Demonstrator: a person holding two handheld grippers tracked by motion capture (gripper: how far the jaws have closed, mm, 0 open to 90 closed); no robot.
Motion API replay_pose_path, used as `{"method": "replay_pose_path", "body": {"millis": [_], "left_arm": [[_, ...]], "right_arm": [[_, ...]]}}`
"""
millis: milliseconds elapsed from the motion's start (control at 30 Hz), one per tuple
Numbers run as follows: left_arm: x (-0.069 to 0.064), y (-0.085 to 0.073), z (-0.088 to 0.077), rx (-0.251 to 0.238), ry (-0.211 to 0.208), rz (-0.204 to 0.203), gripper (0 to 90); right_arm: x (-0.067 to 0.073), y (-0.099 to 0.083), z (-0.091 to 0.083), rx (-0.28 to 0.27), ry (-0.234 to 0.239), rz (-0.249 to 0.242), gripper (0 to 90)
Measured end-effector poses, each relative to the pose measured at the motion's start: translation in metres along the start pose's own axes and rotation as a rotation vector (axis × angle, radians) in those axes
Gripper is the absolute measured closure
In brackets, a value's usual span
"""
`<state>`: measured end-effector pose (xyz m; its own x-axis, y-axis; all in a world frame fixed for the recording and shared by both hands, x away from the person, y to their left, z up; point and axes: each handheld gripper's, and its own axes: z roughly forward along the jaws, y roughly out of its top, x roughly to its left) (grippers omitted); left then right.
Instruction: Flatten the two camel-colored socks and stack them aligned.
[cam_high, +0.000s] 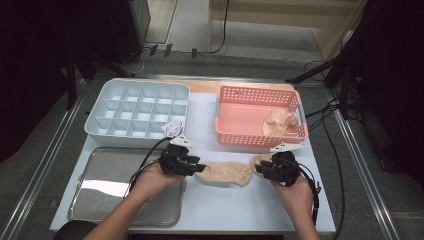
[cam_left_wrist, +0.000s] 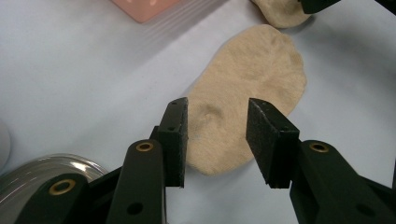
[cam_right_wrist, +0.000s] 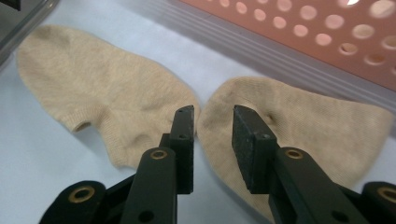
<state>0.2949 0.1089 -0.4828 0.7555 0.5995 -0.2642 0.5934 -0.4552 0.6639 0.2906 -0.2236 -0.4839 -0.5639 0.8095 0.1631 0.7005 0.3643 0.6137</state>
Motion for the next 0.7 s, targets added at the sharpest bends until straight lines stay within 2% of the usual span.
{"method": "replay_pose_path", "body": {"millis": [500,600,700], "left_arm": [[0.001,-0.002,0.001,0.007,0.007,-0.001,59.1],[0.001,-0.002,0.001,0.008,0.008,0.0,59.0],[0.001,-0.002,0.001,0.009,0.01,0.001,59.0]], "right_arm": [[0.003,0.007,0.031,0.052,-0.044,-0.037,66.6],[0.005,0.006,0.033,0.047,-0.06,-0.046,70.3],[0.004,0.005,0.034,0.042,-0.074,-0.044,79.1]]}}
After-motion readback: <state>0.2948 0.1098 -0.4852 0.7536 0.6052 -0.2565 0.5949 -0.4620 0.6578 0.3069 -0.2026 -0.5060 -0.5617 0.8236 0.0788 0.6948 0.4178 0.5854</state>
